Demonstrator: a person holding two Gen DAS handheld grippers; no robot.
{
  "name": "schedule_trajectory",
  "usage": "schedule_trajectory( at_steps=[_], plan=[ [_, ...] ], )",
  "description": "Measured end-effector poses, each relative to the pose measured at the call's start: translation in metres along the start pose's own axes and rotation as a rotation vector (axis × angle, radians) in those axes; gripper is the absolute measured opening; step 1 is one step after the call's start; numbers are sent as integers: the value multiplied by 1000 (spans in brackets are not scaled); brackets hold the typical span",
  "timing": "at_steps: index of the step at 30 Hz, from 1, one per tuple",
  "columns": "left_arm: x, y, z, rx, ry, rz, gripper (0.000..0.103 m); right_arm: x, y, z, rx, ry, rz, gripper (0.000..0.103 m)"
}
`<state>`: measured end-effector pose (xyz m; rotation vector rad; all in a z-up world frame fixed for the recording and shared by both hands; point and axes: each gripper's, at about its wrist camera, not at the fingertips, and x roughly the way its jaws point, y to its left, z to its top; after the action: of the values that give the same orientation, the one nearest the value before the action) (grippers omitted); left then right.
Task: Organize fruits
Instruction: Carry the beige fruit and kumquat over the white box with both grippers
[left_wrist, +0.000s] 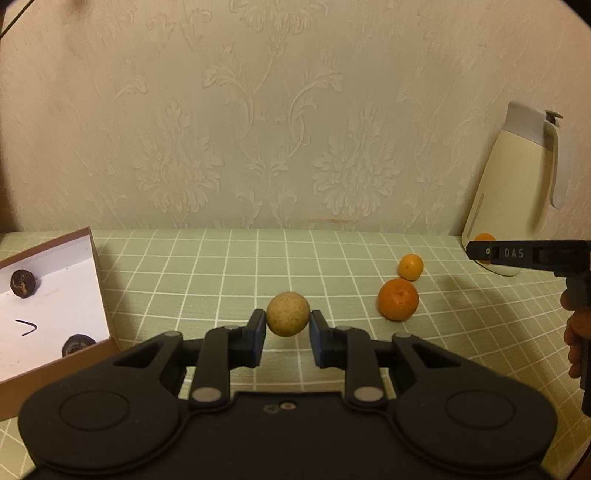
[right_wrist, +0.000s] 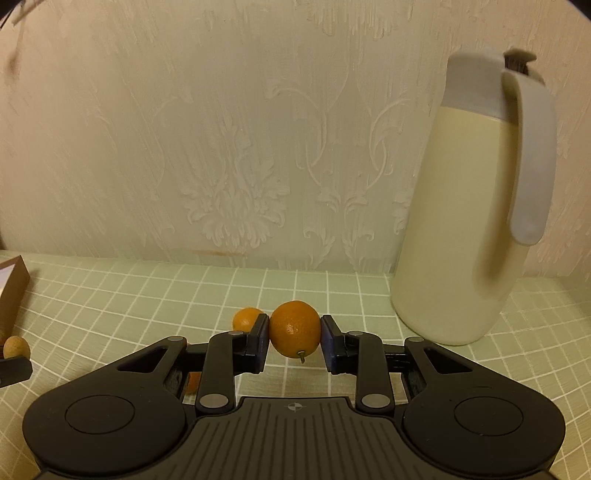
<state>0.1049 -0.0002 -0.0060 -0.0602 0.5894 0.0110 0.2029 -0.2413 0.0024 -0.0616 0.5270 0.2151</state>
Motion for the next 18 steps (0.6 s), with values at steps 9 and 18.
schedule_trajectory(
  at_steps=[9, 18],
  plan=[
    [-20, 12, 4, -11, -33, 38, 15, -18, 15, 10, 6, -28, 35, 30],
    [-41, 38, 8, -30, -58, 83, 15, -25, 47, 19, -20, -50, 83, 30]
  ],
)
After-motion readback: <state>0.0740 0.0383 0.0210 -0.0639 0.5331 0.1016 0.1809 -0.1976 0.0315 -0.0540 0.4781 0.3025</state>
